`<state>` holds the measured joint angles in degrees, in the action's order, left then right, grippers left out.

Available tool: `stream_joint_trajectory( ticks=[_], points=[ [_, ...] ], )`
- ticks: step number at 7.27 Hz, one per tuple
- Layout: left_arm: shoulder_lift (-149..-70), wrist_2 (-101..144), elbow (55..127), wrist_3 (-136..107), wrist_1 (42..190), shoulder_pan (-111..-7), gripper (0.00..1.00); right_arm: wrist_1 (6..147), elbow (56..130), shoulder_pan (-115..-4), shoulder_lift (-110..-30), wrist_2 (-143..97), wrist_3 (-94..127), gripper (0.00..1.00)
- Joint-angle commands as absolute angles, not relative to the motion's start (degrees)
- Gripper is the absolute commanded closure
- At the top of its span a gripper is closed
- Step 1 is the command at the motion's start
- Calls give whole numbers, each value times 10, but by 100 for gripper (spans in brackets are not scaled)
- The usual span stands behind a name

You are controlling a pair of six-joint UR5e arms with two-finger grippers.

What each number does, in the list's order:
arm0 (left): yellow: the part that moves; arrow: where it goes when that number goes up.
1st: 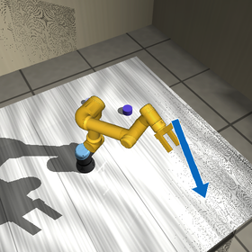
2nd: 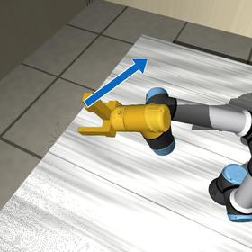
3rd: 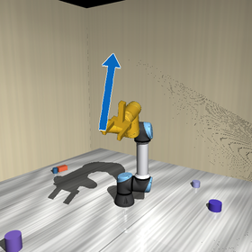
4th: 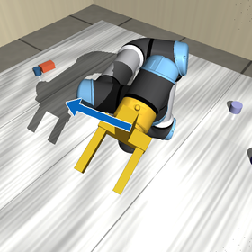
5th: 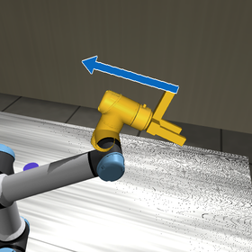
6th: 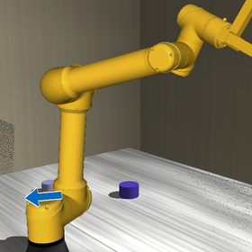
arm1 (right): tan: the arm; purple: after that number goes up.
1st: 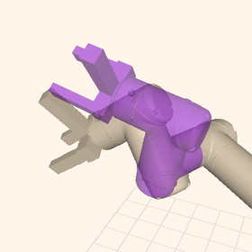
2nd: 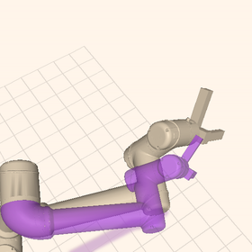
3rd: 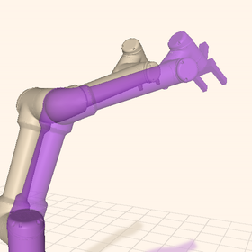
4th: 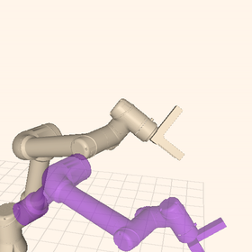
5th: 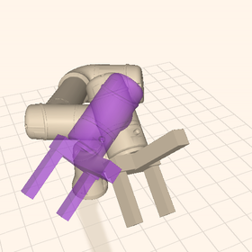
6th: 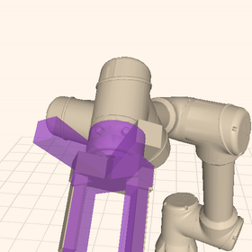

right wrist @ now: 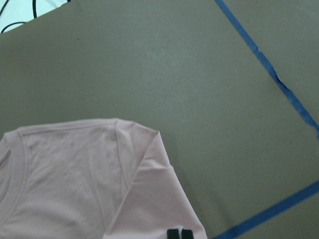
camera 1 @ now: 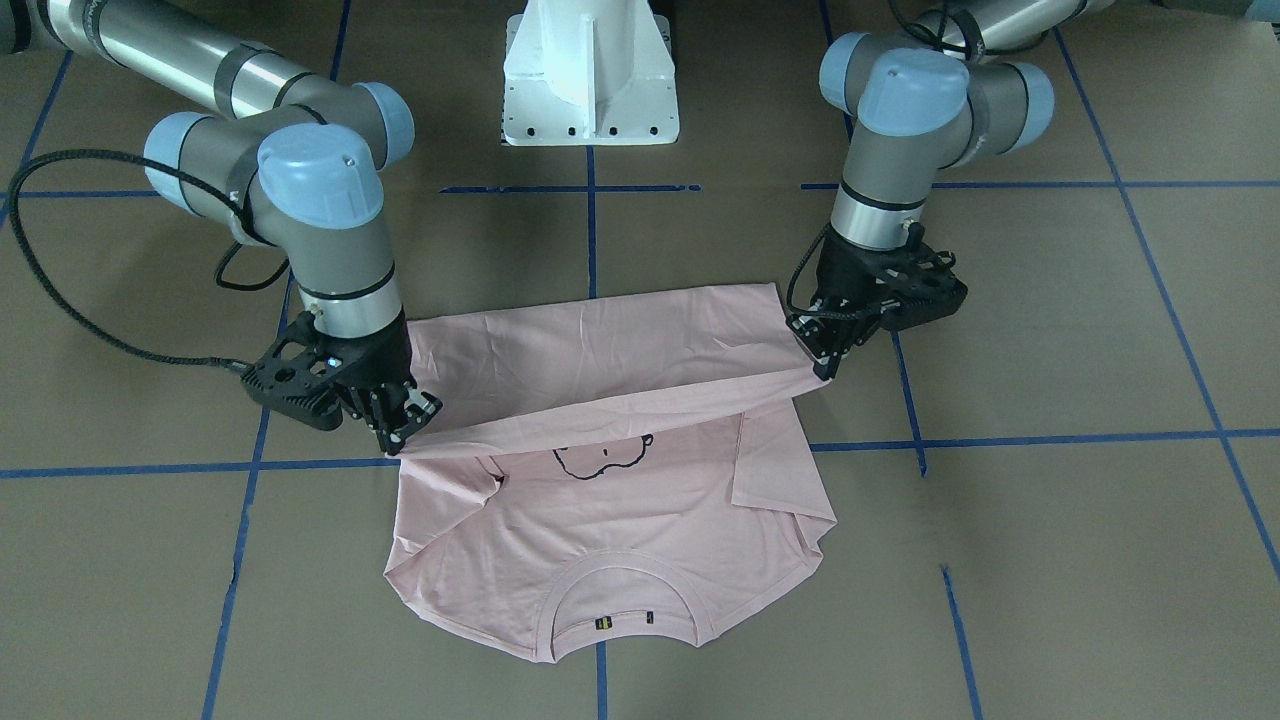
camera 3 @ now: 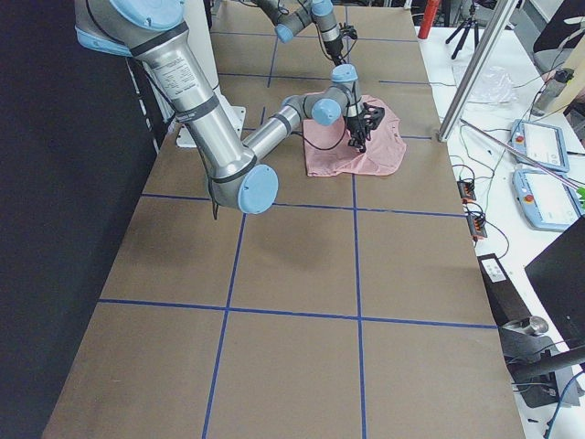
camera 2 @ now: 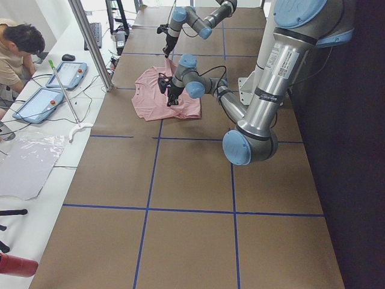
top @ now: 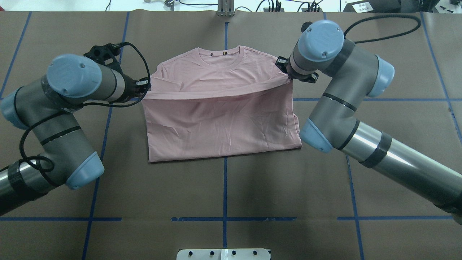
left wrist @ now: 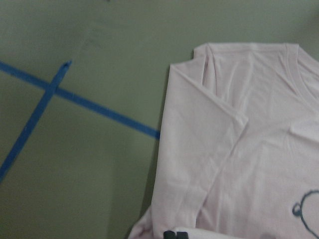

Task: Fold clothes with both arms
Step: 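Lift the hem with both grippers and fold it over toward the collar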

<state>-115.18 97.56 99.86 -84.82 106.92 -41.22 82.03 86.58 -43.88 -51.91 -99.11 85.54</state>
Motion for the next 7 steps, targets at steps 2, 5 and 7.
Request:
stream_joint_trajectory(
  ticks=[2,5,7],
  points=[
    [-1204,969,865,-837,1156,-436,100,743,689,-463,-436,-995,829,100],
    [-1258,937,744,-830,1230,-439,100,729,589,-457,-392,-983,824,100],
    [-1266,936,708,-830,1267,-439,97,729,583,-452,-392,-974,821,100]
  ],
)
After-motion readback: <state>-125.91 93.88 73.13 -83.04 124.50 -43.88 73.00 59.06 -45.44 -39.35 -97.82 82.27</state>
